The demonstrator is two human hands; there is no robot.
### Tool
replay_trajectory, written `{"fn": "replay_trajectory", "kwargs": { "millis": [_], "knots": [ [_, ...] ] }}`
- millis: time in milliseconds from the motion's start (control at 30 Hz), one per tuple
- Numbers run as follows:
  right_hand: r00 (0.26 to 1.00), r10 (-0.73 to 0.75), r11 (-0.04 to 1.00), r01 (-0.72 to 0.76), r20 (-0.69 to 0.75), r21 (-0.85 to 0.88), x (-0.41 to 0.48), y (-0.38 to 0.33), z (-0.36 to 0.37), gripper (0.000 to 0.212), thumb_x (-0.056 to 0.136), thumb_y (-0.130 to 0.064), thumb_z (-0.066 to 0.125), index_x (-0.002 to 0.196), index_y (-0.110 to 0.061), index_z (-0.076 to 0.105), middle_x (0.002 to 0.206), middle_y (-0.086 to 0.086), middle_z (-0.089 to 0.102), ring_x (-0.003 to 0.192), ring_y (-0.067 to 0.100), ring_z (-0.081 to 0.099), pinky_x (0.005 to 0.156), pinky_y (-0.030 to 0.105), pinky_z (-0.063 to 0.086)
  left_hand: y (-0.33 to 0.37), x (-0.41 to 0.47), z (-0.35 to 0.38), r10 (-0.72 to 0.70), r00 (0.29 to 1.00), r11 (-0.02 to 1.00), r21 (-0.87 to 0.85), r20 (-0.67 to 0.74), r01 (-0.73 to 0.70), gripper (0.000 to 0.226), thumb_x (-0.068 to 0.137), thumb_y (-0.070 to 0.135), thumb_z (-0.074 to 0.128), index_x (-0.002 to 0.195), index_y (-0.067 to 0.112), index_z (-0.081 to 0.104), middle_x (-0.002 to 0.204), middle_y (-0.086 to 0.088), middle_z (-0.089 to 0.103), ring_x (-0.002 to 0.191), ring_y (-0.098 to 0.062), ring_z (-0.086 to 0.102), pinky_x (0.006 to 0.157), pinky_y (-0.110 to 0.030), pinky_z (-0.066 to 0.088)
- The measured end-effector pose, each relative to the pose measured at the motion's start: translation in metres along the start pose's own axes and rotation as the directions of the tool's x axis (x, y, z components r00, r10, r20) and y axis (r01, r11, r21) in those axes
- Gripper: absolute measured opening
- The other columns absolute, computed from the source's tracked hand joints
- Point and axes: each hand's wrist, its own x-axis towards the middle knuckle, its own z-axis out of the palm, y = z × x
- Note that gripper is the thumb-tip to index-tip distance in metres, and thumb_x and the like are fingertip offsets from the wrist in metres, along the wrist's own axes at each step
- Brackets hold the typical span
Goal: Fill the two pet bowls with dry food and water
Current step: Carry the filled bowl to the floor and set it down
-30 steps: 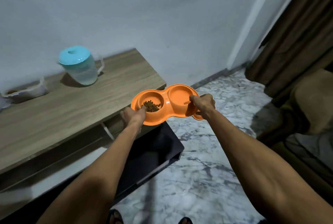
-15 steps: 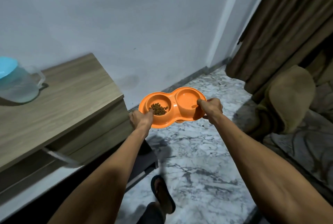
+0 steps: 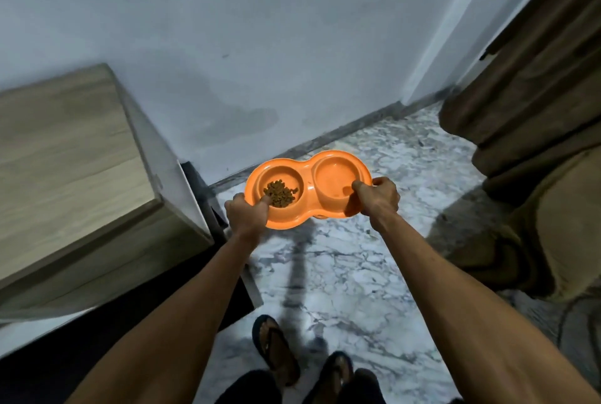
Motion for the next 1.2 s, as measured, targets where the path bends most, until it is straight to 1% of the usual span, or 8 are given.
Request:
{"fn": "replay_trajectory", "kwargs": {
  "millis": [167, 367, 533, 700, 800, 933, 1100, 1200],
  "knots": [
    [0.999, 0.000, 1.000, 0.001, 0.037, -0.020, 0.076, 0.014, 0.049, 0.059, 0.073, -0.034, 0.075, 0.124, -0.011, 0.056, 0.099, 0.008, 0.062, 0.092, 0.034, 0.067, 0.084, 0.049, 0.057, -0.033, 0.070, 0.052, -0.043, 0.998, 0.999, -0.014, -0.040, 0.042, 0.064, 0.055, 0.058, 0.058, 0.094, 0.009, 0.070, 0.099, -0.018, 0.068, 0.089, -0.033, 0.068, 0.078, -0.047, 0.059],
    [0.992, -0.036, 0.998, 0.042, 0.119, -0.045, 0.174, 0.058, 0.127, 0.038, 0.070, -0.033, 0.076, 0.099, -0.021, 0.054, 0.087, 0.000, 0.059, 0.095, 0.035, 0.066, 0.087, 0.052, 0.055, -0.073, 0.127, 0.108, -0.110, 0.985, 0.994, -0.019, -0.133, 0.108, 0.040, 0.061, 0.041, 0.063, 0.080, 0.007, 0.071, 0.082, -0.016, 0.072, 0.080, -0.030, 0.071, 0.073, -0.041, 0.059],
    [0.980, -0.032, 0.992, 0.055, 0.198, -0.115, 0.253, 0.116, 0.204, 0.062, 0.064, -0.041, 0.074, 0.119, -0.013, 0.061, 0.107, 0.006, 0.067, 0.100, 0.031, 0.065, 0.086, 0.040, 0.053, -0.145, 0.182, 0.167, -0.182, 0.969, 0.982, -0.086, -0.168, 0.169, 0.019, 0.084, 0.020, 0.069, 0.091, 0.003, 0.069, 0.088, -0.010, 0.066, 0.067, -0.011, 0.059, 0.055, -0.017, 0.043],
    [0.959, -0.074, 0.981, 0.118, 0.274, -0.151, 0.318, 0.185, 0.284, 0.069, 0.065, -0.046, 0.073, 0.124, -0.011, 0.059, 0.117, 0.011, 0.065, 0.106, 0.033, 0.063, 0.092, 0.048, 0.052, -0.229, 0.238, 0.223, -0.228, 0.940, 0.974, -0.047, -0.255, 0.224, 0.019, 0.084, 0.024, 0.069, 0.079, 0.007, 0.062, 0.076, -0.008, 0.059, 0.064, -0.017, 0.055, 0.063, -0.027, 0.040],
    [0.955, -0.055, 0.983, 0.104, 0.292, -0.153, 0.352, 0.232, 0.332, 0.080, 0.052, -0.053, 0.067, 0.120, -0.012, 0.061, 0.110, 0.011, 0.068, 0.097, 0.035, 0.067, 0.083, 0.049, 0.057, -0.281, 0.273, 0.252, -0.259, 0.928, 0.966, -0.055, -0.267, 0.253, 0.026, 0.079, 0.025, 0.071, 0.064, 0.013, 0.054, 0.073, -0.011, 0.060, 0.076, -0.031, 0.063, 0.066, -0.036, 0.051],
    [0.946, -0.027, 0.976, 0.094, 0.322, -0.195, 0.384, 0.283, 0.378, 0.062, 0.072, -0.036, 0.071, 0.125, -0.008, 0.060, 0.104, 0.009, 0.065, 0.096, 0.031, 0.064, 0.080, 0.038, 0.053, -0.336, 0.312, 0.282, -0.323, 0.902, 0.946, -0.055, -0.286, 0.321, 0.021, 0.079, 0.028, 0.072, 0.073, 0.011, 0.061, 0.082, -0.013, 0.065, 0.092, -0.034, 0.065, 0.076, -0.039, 0.054],
    [0.945, 0.009, 0.976, 0.062, 0.326, -0.207, 0.409, 0.335, 0.423, 0.051, 0.072, -0.032, 0.072, 0.117, -0.011, 0.060, 0.101, 0.004, 0.060, 0.092, 0.025, 0.058, 0.082, 0.035, 0.048, -0.386, 0.348, 0.305, -0.389, 0.866, 0.919, -0.074, -0.315, 0.386, 0.019, 0.081, 0.027, 0.073, 0.077, 0.014, 0.059, 0.086, -0.010, 0.064, 0.092, -0.032, 0.065, 0.081, -0.040, 0.057],
    [0.947, 0.034, 0.972, 0.043, 0.319, -0.232, 0.417, 0.355, 0.438, 0.029, 0.073, -0.030, 0.071, 0.094, -0.014, 0.058, 0.091, 0.005, 0.061, 0.090, 0.029, 0.058, 0.083, 0.036, 0.048, -0.408, 0.357, 0.313, -0.422, 0.856, 0.905, -0.093, -0.298, 0.414, 0.019, 0.082, 0.028, 0.072, 0.075, 0.017, 0.059, 0.088, -0.009, 0.067, 0.092, -0.030, 0.066, 0.085, -0.042, 0.057]
  ]
}}
